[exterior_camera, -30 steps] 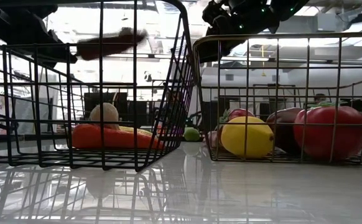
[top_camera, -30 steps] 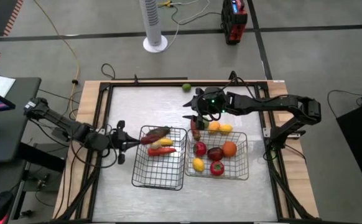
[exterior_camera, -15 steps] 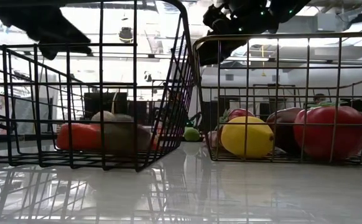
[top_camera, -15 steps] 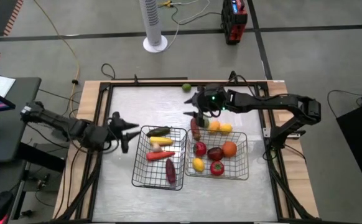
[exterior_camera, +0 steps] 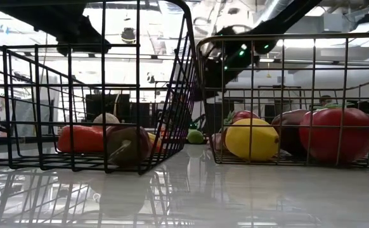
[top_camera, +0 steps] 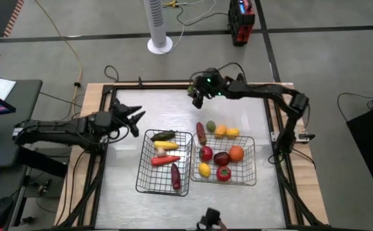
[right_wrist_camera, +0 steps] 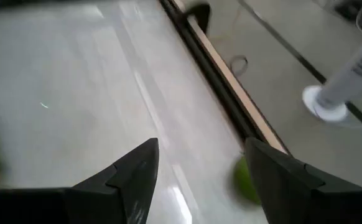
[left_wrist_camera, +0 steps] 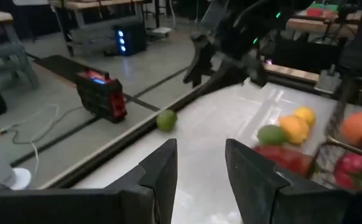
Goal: Sort produce into baskets
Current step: Put the top green lime into the right wire basket
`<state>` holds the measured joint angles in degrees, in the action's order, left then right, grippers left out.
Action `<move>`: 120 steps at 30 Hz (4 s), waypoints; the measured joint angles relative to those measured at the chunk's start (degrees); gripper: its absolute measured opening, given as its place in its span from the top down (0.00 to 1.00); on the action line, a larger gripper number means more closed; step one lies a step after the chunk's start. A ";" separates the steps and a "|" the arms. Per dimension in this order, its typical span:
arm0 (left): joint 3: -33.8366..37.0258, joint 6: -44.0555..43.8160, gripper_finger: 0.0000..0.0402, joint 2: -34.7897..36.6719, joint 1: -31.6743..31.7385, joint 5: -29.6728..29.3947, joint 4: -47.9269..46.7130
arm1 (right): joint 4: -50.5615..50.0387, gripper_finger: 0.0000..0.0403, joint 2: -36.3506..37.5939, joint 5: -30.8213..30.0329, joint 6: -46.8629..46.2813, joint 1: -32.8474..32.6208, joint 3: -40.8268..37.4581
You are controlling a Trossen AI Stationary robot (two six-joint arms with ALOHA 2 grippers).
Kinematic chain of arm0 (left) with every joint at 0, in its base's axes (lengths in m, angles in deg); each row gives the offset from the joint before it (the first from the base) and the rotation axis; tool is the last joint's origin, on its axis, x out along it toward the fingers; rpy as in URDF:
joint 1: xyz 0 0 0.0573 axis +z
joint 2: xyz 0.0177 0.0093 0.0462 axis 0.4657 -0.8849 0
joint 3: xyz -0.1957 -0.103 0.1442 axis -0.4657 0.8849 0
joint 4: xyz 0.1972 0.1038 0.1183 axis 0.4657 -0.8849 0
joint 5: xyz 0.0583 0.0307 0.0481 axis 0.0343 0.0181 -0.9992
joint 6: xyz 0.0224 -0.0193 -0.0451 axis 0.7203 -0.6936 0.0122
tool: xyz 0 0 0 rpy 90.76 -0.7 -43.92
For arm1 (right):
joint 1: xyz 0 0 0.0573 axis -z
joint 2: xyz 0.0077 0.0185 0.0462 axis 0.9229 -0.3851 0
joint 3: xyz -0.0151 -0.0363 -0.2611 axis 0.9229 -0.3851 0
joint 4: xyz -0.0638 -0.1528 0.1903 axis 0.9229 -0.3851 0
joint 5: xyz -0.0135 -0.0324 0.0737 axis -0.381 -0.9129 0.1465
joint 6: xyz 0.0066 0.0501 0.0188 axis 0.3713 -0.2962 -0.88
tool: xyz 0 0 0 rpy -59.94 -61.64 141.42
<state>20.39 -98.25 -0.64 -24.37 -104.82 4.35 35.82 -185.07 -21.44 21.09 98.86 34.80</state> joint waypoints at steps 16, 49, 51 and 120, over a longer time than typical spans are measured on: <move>0.04 2.50 0.70 -6.76 8.74 11.97 3.13 | -6.40 0.05 -13.12 -4.87 5.28 2.48 11.67; 0.07 9.61 0.70 -10.59 9.61 15.92 11.94 | -19.83 0.20 -20.47 -7.21 -0.23 4.18 21.98; 0.04 9.61 0.70 -11.07 9.68 16.36 12.33 | -20.07 0.20 -20.46 -5.96 -0.39 4.28 21.92; 0.04 8.08 0.70 -11.36 11.32 19.46 10.92 | -34.43 0.29 -26.10 1.78 5.22 2.43 33.46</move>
<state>20.43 -90.17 -12.00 -13.06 -85.35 15.27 1.39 -211.17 -19.66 26.32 101.29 68.26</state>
